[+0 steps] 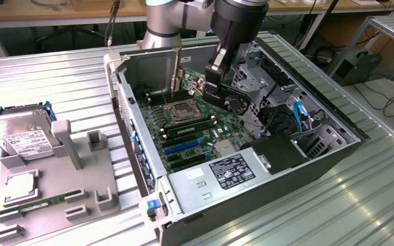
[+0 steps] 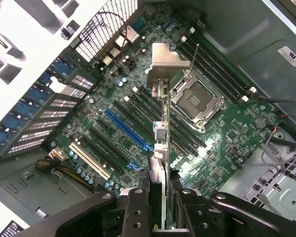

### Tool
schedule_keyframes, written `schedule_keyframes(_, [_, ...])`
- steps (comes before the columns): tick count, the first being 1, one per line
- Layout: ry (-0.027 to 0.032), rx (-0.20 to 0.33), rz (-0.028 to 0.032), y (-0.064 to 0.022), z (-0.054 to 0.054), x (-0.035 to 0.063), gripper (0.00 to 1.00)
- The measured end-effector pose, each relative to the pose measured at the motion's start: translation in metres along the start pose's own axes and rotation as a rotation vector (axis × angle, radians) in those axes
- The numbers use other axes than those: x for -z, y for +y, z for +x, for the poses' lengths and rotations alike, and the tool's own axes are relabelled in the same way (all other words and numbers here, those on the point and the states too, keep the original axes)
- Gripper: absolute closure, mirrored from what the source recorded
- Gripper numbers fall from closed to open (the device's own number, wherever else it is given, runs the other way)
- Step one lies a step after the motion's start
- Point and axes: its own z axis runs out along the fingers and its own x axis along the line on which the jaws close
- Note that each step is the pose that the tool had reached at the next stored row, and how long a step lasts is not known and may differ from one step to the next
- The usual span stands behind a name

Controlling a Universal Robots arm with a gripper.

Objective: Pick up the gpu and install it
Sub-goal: 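Insert the gpu into the slot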

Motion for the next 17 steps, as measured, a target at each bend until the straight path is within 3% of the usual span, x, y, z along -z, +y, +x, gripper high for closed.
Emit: schedule_keyframes(17, [0.0031,0.090,-0.0022,-0.0001,-0.0001,0.0000,0.74])
